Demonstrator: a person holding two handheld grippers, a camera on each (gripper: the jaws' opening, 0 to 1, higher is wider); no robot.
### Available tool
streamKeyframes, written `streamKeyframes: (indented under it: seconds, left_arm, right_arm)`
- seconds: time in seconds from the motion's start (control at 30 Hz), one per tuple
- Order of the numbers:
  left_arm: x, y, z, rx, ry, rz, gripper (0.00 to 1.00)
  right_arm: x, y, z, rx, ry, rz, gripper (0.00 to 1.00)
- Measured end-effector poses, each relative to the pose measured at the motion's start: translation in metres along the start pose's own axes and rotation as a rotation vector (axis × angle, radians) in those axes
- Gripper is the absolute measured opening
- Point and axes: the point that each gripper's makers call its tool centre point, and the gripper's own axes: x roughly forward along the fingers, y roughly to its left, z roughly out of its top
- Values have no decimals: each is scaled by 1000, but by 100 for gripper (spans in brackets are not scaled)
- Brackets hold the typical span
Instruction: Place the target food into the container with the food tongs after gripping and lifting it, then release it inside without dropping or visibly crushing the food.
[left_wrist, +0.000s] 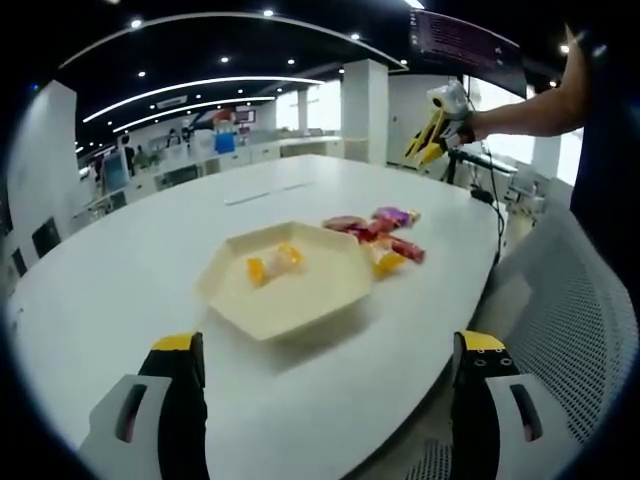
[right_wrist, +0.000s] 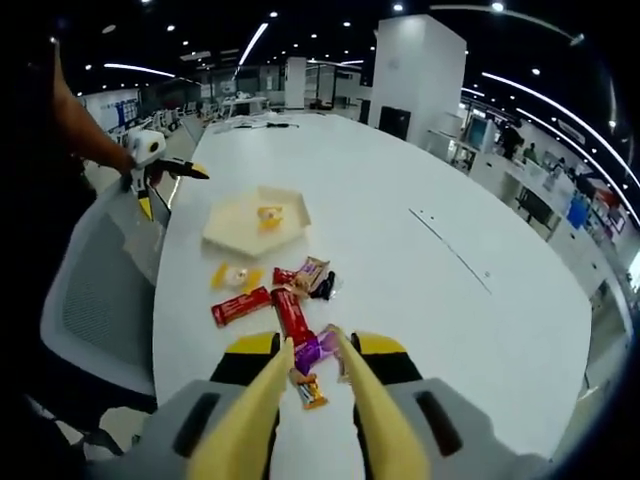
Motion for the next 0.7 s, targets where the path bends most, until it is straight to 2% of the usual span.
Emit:
streamKeyframes:
  seconds: [0.3, 0.6, 0.7]
  left_arm:
    - [1, -2, -2, -4, 14, -5, 99]
    - [2, -3, -2, -2, 19, -8, 99]
    - [2, -3, -3, -4, 21, -8, 99]
  right_arm:
    - [12, 5, -21, 17, 12, 9, 27]
    - [22, 6, -33, 34, 18, 15, 27]
    - [28, 7, -44, 31, 47, 18, 27]
